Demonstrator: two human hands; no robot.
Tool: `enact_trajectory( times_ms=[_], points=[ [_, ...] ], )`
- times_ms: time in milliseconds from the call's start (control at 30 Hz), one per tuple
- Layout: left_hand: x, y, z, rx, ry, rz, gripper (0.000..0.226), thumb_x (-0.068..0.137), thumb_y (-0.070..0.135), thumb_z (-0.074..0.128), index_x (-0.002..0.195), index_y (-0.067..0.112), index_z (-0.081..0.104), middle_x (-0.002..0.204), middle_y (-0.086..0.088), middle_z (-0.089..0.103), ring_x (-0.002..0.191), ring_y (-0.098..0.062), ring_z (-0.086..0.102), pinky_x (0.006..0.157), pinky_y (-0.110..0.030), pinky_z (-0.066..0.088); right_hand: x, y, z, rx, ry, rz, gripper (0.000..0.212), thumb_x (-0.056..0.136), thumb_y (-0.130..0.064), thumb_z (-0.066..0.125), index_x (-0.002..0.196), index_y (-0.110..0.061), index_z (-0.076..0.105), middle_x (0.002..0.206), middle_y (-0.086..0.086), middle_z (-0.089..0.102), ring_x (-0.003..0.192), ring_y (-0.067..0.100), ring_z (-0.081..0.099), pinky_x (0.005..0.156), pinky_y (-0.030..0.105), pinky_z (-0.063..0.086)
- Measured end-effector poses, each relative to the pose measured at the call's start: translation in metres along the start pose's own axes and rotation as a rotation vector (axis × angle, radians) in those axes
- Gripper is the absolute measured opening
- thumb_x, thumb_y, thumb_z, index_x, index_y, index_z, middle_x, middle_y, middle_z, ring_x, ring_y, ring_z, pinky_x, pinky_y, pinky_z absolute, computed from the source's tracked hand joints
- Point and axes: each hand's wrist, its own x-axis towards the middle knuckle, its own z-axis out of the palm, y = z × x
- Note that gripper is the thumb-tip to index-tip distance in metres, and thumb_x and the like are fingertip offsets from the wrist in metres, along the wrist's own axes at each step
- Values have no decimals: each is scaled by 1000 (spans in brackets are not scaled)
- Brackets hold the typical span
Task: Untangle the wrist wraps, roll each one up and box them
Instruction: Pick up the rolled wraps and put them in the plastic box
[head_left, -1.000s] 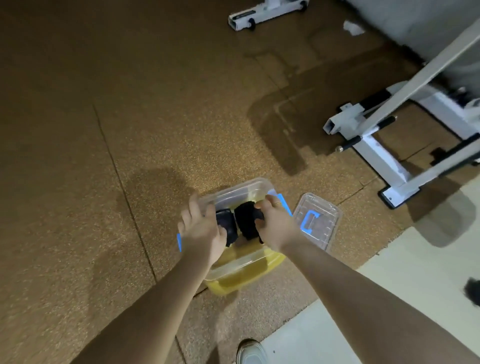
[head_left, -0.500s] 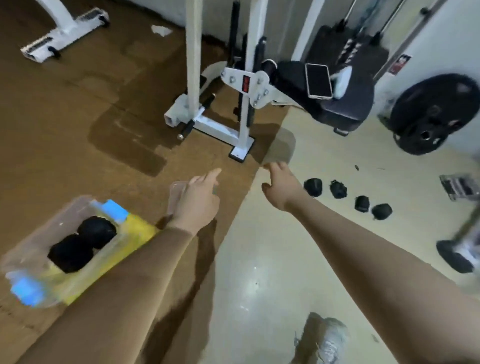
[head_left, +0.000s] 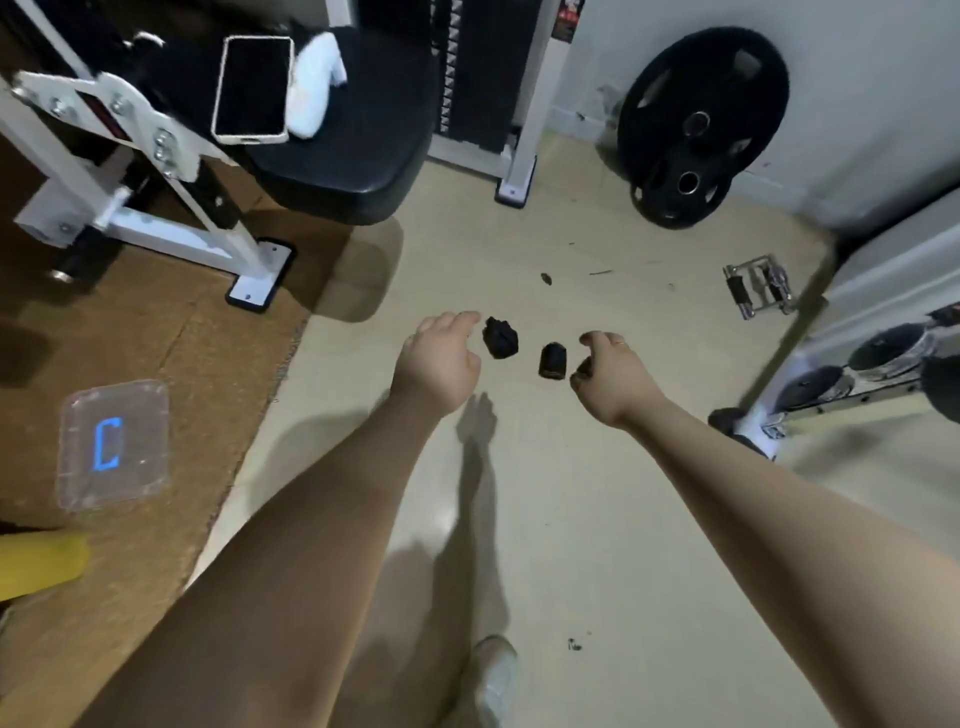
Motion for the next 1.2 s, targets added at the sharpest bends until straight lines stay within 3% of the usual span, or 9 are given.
enact_trajectory(
  times_ms=[100, 267, 467, 633, 733, 900, 967, 1100, 1200],
  points=[
    [29, 27, 40, -45, -25, 18, 52, 78, 12, 38, 126, 6, 58, 115, -15, 61, 106, -36, 53, 86, -38, 44, 33, 50, -13, 2, -17, 57, 50, 89, -2, 37, 138, -4, 36, 143, 18, 35, 133, 33, 33, 104, 37, 34],
    [104, 47, 86, -20, -130, -39, 38, 87, 0, 43, 121, 6, 60, 123, -11, 57, 111, -30, 54, 91, -35, 44, 97, 98, -22, 64, -48, 146, 49, 91, -4, 37, 140, -5, 32, 142, 17, 35, 131, 33, 33, 101, 38, 34],
    [207, 57, 168, -75, -170, -147, 47, 91, 2, 38, 137, 12, 46, 136, -5, 49, 122, -24, 48, 99, -32, 40, 197, 165, -10, 115, -35, 193, 53, 93, -12, 44, 143, -4, 28, 146, 17, 31, 134, 35, 30, 104, 38, 32],
    [269, 19, 277, -12, -229, -170, 48, 92, 4, 38, 139, 17, 43, 134, -5, 50, 117, -24, 50, 97, -32, 41, 283, 230, 56, 245, -47, 298, 51, 94, -13, 42, 143, -6, 29, 148, 15, 29, 131, 33, 37, 102, 34, 33],
    [286, -13, 352, -140, -232, -285, 51, 93, 7, 42, 143, 19, 37, 128, -7, 46, 107, -20, 49, 89, -27, 40, 324, 272, 114, 306, -82, 343, 56, 94, -14, 43, 146, -13, 25, 148, 14, 27, 126, 32, 42, 99, 34, 35],
    [313, -59, 454, -140, -290, -304, 68, 91, 26, 60, 148, 15, 25, 144, -15, 35, 126, -28, 48, 102, -43, 43, 397, 325, 192, 707, -43, 551, 54, 92, -4, 38, 143, -19, 33, 136, 12, 44, 106, 30, 47, 85, 32, 38],
    [324, -69, 483, -84, -293, -314, 78, 88, 37, 64, 149, 15, 22, 142, -13, 36, 125, -30, 48, 97, -41, 45, 426, 336, 214, 845, -50, 642, 48, 93, -11, 45, 139, -14, 34, 127, 12, 50, 98, 28, 47, 86, 35, 44],
    [344, -72, 528, 65, -237, -345, 82, 75, 50, 73, 138, 16, 32, 127, -9, 45, 106, -30, 57, 75, -36, 47, 464, 347, 248, 973, -32, 765, 78, 72, -41, 74, 128, -14, 28, 122, 13, 44, 98, 37, 56, 84, 55, 53],
    [358, -63, 543, 36, -265, -332, 77, 76, 37, 74, 136, 14, 32, 124, -9, 45, 108, -30, 55, 75, -33, 43, 475, 351, 248, 946, -43, 704, 74, 70, -33, 76, 120, -17, 24, 116, 14, 46, 99, 35, 56, 86, 49, 52]
  ],
)
